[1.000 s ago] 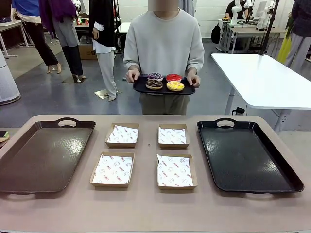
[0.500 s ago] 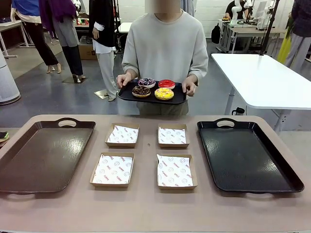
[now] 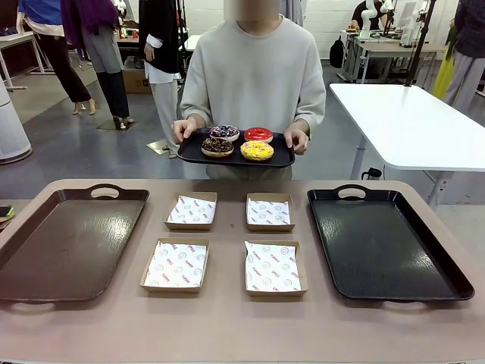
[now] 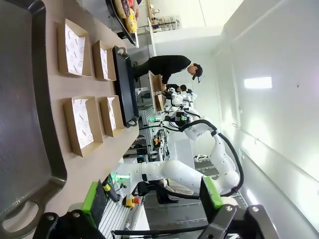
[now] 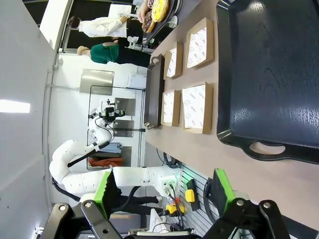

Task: Individually package the donuts and arrange them on the tray.
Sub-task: Pick up one Paper togo box.

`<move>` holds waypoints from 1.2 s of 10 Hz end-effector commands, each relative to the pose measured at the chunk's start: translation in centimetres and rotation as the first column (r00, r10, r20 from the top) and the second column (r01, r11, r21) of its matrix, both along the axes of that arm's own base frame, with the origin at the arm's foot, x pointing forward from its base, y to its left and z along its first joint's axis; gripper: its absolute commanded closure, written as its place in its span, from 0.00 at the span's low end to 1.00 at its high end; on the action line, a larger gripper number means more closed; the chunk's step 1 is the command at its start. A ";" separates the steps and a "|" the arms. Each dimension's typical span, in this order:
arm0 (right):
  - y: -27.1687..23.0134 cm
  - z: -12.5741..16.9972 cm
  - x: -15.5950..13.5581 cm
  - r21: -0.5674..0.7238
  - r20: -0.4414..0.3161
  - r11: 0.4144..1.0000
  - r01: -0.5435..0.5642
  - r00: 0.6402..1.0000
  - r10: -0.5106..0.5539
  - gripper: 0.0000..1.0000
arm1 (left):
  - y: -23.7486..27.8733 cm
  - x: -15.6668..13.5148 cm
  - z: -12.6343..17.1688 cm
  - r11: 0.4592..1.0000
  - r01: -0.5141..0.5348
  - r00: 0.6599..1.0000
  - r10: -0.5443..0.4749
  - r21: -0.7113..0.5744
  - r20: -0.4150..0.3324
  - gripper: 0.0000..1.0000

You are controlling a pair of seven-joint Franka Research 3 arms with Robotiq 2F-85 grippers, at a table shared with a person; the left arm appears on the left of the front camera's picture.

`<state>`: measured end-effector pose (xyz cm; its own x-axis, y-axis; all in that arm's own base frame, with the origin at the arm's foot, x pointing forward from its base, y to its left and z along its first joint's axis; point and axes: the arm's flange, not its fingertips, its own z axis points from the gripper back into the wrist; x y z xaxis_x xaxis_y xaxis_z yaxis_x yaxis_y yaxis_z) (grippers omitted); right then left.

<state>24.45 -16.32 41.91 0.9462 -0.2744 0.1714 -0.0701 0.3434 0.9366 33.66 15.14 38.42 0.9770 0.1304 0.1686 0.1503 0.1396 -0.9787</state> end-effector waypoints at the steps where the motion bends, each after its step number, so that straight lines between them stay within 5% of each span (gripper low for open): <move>1: 0.0 0.1 0.2 0.008 0.011 1.000 0.003 1.000 -0.004 0.00 | 0.1 0.1 0.1 1.000 -0.002 1.000 0.003 -0.015 0.018 0.00; 12: 0.0 0.1 0.2 0.008 0.011 1.000 0.003 1.000 -0.004 0.00 | 0.1 0.1 0.1 1.000 -0.002 1.000 0.003 -0.015 0.018 0.00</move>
<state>24.49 -16.26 41.91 0.9468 -0.2724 0.1712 -0.0701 0.3445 0.9362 33.66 15.14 38.43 0.9770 0.1303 0.1688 0.1505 0.1394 -0.9787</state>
